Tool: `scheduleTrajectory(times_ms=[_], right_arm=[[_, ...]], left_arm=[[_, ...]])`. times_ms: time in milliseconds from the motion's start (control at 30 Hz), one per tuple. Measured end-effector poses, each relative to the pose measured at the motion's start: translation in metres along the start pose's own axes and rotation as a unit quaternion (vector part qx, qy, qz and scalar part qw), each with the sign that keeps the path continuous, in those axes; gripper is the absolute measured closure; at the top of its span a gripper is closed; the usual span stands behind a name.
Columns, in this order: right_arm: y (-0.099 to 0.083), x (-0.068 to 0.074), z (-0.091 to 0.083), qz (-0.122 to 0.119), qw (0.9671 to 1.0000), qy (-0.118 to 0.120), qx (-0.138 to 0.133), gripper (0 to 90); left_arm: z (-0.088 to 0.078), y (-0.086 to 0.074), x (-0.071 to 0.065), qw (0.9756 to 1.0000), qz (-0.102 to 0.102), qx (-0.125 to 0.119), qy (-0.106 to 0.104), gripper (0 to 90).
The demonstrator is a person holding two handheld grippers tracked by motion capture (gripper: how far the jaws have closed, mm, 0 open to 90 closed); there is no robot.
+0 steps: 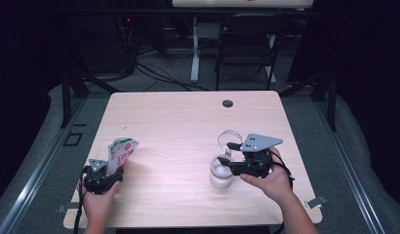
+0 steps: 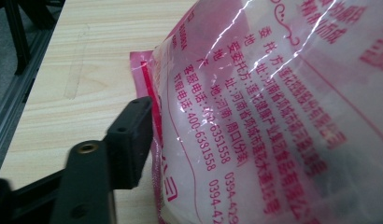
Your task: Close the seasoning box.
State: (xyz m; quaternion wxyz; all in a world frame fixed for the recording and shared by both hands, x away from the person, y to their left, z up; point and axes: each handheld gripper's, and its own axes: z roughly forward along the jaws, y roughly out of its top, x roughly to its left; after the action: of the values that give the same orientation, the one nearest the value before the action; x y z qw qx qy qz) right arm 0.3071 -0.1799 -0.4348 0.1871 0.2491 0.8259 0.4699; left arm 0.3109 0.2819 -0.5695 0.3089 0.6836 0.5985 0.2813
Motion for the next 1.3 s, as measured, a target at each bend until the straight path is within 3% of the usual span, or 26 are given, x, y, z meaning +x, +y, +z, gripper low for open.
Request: scheduleTrajectory(times_ms=[433,733,967,1300], right_arm=[[-0.001,-0.001,0.000,0.002,1.0000,-0.003,-0.001,43.6],[-0.001,-0.002,-0.001,0.002,1.0000,-0.004,-0.001,43.5],[0.000,-0.003,-0.004,0.004,1.0000,-0.006,-0.006,43.5],[0.000,-0.005,-0.005,0.010,0.9998,-0.014,-0.006,43.5]], left_arm=[[-0.016,0.006,-0.009,0.9991,0.008,-0.027,-0.030,25.1],[-0.029,0.011,-0.019,0.9981,0.025,-0.049,-0.027,23.0],[-0.042,0.015,-0.032,0.9959,0.046,-0.067,-0.041,22.8],[-0.045,0.017,-0.063,0.9912,0.084,-0.068,-0.077,23.0]])
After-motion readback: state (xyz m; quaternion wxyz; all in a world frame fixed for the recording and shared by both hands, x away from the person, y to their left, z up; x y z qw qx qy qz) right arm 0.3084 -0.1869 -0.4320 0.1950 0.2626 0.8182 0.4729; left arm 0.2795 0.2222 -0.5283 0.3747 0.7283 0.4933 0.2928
